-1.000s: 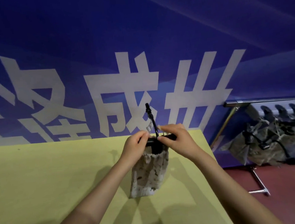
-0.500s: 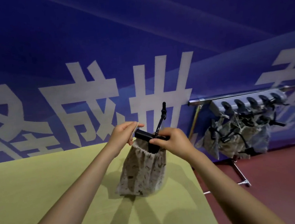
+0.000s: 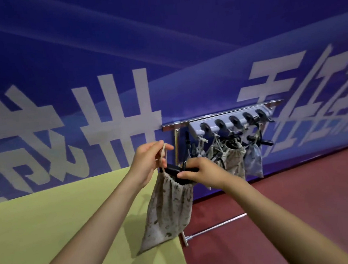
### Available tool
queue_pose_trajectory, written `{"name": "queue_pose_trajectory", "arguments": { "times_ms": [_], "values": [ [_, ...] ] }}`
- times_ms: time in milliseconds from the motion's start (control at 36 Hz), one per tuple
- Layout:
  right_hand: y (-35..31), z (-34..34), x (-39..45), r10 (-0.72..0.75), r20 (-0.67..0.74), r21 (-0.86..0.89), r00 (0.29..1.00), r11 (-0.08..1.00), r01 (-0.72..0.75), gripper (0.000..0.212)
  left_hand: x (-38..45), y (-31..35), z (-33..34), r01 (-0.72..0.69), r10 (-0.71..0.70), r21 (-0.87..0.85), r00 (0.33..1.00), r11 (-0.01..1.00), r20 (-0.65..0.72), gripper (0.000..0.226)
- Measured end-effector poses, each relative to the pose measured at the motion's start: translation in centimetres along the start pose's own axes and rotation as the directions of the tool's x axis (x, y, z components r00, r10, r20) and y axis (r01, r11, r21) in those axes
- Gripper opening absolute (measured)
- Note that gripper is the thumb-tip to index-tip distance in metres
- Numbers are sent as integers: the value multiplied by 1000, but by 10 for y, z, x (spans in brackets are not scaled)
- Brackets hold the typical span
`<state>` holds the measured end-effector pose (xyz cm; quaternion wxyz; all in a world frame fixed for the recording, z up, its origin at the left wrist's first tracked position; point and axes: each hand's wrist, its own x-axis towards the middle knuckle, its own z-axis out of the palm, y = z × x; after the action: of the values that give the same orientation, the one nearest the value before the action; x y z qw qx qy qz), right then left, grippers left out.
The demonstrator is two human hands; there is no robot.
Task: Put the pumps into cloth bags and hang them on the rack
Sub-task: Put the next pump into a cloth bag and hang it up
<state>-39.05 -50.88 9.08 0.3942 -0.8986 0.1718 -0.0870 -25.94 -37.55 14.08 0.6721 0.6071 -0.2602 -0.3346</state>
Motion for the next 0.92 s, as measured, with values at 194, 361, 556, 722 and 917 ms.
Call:
{"name": "queue_pose_trajectory", "arguments": {
  "times_ms": [194,361,556,722,917],
  "values": [
    [33,-32,-31,53,-92,82,994,996,-45,25,4,-25,45,61,-61,1,995,998,82,25],
    [51,-32,-49,103,-410,162,906,986,-39,16,3,-40,66,120,-110,-60,981,991,158,26],
    [56,-50,-50,217,-565,202,796,972,-122,31,8,-40,69,152,-122,-185,979,971,164,27],
    [37,-58,-39,345,-497,321,796,926,-201,31,3,-36,44,187,-155,-227,976,956,151,24],
    [2,-34,-33,520,-208,680,829,686,-260,21,-2,-35,27,179,-139,-157,962,971,235,26]
  ]
}}
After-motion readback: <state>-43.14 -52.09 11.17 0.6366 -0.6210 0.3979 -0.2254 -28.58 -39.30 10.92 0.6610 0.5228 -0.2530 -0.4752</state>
